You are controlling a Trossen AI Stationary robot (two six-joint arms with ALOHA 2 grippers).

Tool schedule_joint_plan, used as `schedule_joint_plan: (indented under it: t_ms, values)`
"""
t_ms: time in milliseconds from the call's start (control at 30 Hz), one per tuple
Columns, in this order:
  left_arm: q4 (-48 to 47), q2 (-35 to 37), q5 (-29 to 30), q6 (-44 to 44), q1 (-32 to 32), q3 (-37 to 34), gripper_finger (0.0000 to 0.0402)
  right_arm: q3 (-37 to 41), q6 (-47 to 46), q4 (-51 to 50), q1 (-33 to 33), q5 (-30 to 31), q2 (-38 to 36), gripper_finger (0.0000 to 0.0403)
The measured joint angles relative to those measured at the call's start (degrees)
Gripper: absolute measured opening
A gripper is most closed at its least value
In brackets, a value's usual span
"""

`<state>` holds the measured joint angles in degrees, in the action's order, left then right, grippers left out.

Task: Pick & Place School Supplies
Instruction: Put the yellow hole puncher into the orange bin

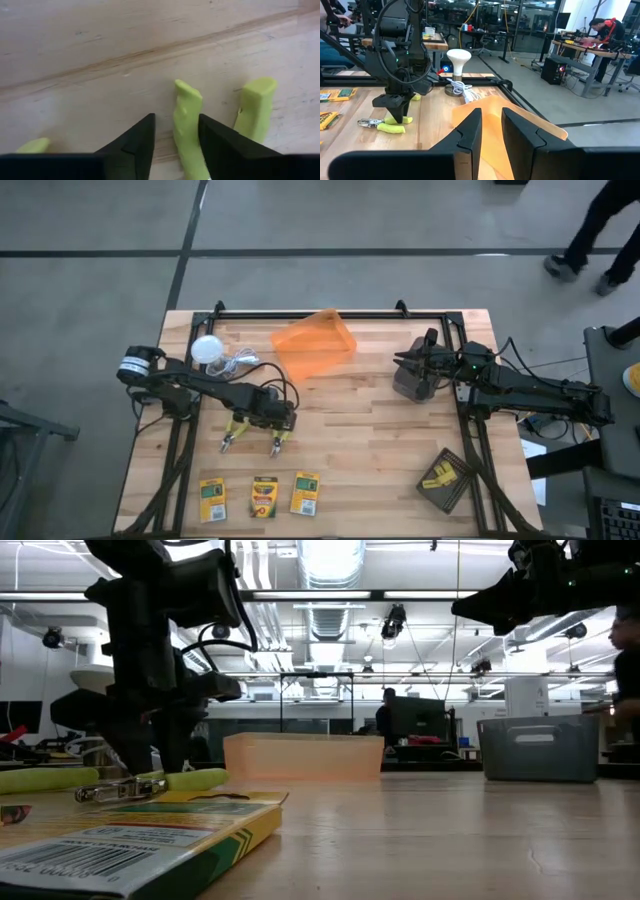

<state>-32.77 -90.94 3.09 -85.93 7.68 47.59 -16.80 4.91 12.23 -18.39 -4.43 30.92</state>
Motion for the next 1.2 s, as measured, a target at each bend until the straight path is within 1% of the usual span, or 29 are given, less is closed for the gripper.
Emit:
schedule_joint_plan:
  t_ms: [267,367,900,967,1100,1200]
  values:
    - [0.2,0.0,0.8,0.1,0.0,-0.1,0.0063,0.0,0.0,0.0,0.0,0.0,0.0,0.0068]
    - [0.2,0.0,0.9,0.3,0.0,-0.1,0.0044,0.0,0.0,0.0,0.0,0.0,0.0,0.0068]
    - [0.3,0.1,1.6,0.7,0.0,-0.1,0.0050,0.0,0.0,0.0,0.0,0.0,0.0,0.0068]
    - [0.2,0.2,2.5,0.6,0.0,0.1,0.0050,0.0,0.0,0.0,0.0,0.0,0.0,0.0068]
    - [0.1,1.1,7.6,0.6,-0.2,0.8,0.0051,0.0,0.0,0.0,0.0,0.0,0.0,0.0068]
    - [0.1,1.8,10.8,2.3,-0.1,1.3,0.0052,0.0,0.0,0.0,0.0,0.0,0.0,0.0068]
